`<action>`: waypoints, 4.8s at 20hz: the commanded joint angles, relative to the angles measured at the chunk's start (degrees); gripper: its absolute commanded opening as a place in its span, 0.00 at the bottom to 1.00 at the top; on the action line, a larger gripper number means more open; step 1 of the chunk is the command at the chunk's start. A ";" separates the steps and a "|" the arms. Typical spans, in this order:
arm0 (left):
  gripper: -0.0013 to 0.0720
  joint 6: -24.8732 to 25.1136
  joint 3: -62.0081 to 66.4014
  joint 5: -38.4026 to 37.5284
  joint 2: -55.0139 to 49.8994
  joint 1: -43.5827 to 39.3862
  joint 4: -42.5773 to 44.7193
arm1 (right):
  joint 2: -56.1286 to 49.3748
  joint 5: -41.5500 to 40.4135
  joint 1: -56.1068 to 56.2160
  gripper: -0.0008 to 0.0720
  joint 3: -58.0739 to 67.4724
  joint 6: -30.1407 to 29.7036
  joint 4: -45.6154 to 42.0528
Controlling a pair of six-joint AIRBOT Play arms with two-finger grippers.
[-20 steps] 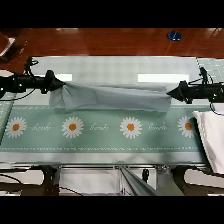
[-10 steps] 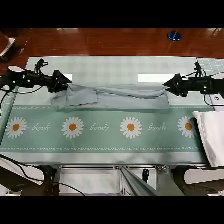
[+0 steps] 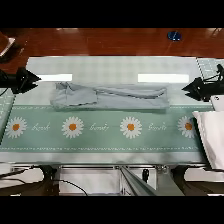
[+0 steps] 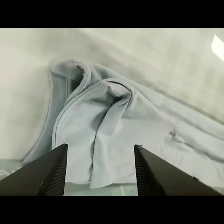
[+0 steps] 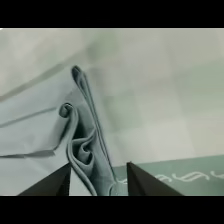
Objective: Fold the shirts.
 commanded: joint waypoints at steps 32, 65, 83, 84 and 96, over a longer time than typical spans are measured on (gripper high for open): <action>0.04 2.25 -12.17 27.52 2.78 -53.77 -6.34 | 46.40 6.19 13.35 0.04 -18.67 5.25 -9.01; 0.04 -4.00 -20.35 11.69 37.33 -31.12 3.17 | 17.99 -11.91 46.40 0.04 -1.16 0.55 15.32; 0.04 -4.20 -38.66 18.18 44.76 -31.23 3.02 | -16.83 -8.04 59.56 0.58 23.04 1.40 20.15; 0.04 -4.17 -39.23 18.58 44.19 -31.23 3.02 | -15.87 -4.42 57.96 0.58 23.02 1.44 19.32; 0.04 -4.39 -39.36 19.89 41.53 -30.18 2.95 | 45.51 -5.40 34.21 0.58 -17.18 39.10 -46.93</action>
